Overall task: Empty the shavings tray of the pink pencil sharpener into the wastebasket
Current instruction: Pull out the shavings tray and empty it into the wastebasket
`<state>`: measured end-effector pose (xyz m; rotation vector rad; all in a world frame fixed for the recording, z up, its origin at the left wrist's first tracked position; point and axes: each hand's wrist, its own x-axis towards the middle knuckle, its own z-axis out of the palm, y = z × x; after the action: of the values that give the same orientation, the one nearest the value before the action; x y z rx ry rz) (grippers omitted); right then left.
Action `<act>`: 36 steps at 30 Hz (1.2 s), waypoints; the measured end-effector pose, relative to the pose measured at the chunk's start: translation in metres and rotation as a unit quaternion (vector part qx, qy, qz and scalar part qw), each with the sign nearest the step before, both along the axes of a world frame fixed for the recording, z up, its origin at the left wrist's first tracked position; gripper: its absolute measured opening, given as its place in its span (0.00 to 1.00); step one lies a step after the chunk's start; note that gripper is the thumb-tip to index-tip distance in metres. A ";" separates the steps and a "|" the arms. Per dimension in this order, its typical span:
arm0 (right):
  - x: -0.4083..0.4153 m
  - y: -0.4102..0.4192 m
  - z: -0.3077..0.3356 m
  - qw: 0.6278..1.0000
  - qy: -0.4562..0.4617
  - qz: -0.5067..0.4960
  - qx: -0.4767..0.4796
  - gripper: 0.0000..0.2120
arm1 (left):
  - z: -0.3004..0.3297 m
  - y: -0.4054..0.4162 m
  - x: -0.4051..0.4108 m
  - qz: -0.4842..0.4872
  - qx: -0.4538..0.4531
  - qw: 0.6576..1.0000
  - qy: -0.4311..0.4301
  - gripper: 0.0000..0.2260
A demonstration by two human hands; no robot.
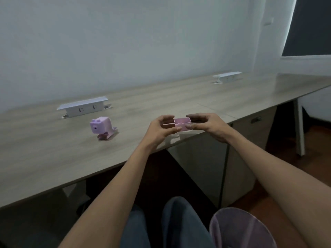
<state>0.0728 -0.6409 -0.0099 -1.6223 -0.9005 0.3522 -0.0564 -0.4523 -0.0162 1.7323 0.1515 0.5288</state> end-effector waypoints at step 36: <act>-0.011 -0.226 -0.296 0.875 0.441 -0.179 -0.082 0.24 | -0.301 -0.222 0.072 -0.060 -0.157 0.924 0.342 0.15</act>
<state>0.0614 -0.8664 -0.3062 -1.4967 0.1308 0.8299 0.0155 -0.6747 -0.3168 1.5307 0.5886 -0.2076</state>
